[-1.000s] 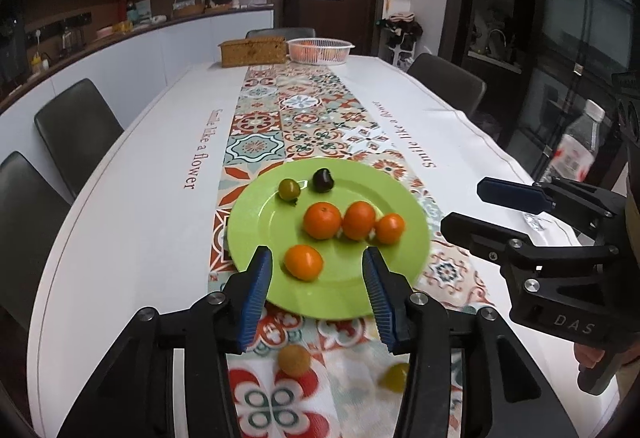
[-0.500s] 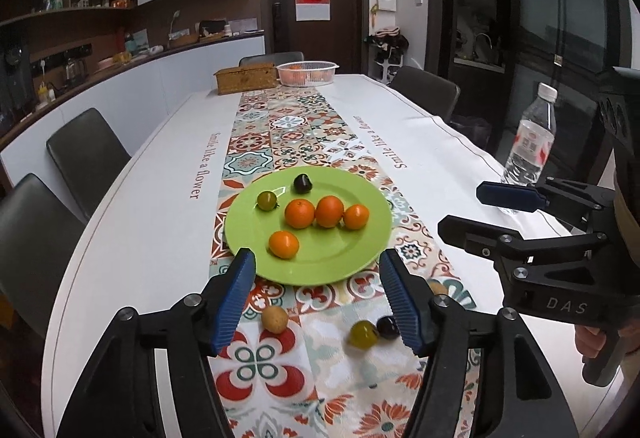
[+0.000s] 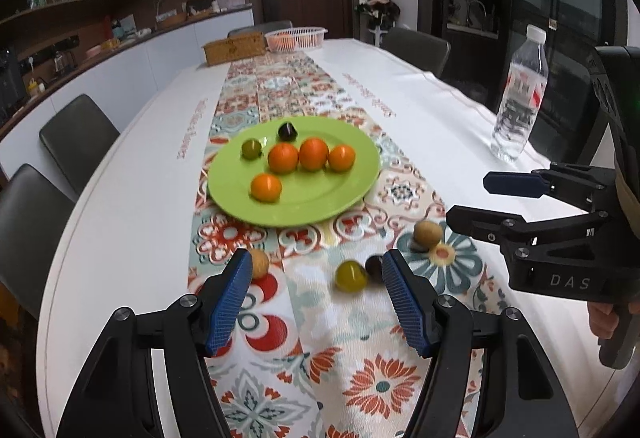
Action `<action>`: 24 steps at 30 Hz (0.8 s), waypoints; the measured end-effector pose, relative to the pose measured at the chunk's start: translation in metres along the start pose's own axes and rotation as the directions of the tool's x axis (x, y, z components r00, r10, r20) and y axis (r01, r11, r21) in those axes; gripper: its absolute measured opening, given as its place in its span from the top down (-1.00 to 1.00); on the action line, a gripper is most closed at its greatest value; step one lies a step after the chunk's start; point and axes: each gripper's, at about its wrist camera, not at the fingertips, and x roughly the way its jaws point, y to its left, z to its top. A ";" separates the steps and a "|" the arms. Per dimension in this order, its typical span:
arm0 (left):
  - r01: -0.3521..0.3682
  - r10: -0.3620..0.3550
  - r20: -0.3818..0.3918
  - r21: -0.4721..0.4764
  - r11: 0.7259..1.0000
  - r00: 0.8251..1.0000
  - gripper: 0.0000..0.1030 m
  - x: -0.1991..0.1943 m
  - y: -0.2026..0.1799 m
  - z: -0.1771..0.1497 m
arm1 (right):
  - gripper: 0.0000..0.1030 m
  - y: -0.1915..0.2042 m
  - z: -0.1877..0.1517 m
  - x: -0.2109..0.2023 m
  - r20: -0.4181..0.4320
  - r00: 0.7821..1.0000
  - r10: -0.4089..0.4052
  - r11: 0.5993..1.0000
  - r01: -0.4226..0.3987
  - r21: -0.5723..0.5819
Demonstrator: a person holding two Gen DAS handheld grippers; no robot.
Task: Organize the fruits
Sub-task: 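Withdraw both open tools from the plate toward the remaining fruits, then grasp a yellow-green tomato with the left tool while the right tool grasps a brown potato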
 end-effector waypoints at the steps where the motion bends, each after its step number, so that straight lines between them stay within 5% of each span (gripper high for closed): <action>1: 0.002 -0.002 -0.005 0.001 1.000 1.000 -0.29 0.002 0.000 -0.002 | -0.17 -0.001 -0.002 0.002 -0.009 1.000 -0.002 1.000 0.002 0.001; 20: 0.156 -0.149 -0.088 0.085 0.984 0.985 -0.28 0.055 -0.002 -0.022 | -0.16 0.000 -0.023 0.043 -0.130 0.991 -0.014 1.000 0.010 -0.028; 24: 0.174 -0.164 -0.100 0.101 0.980 0.981 -0.14 0.063 -0.001 -0.021 | -0.15 0.002 -0.023 0.051 -0.145 0.989 -0.016 0.999 0.011 -0.031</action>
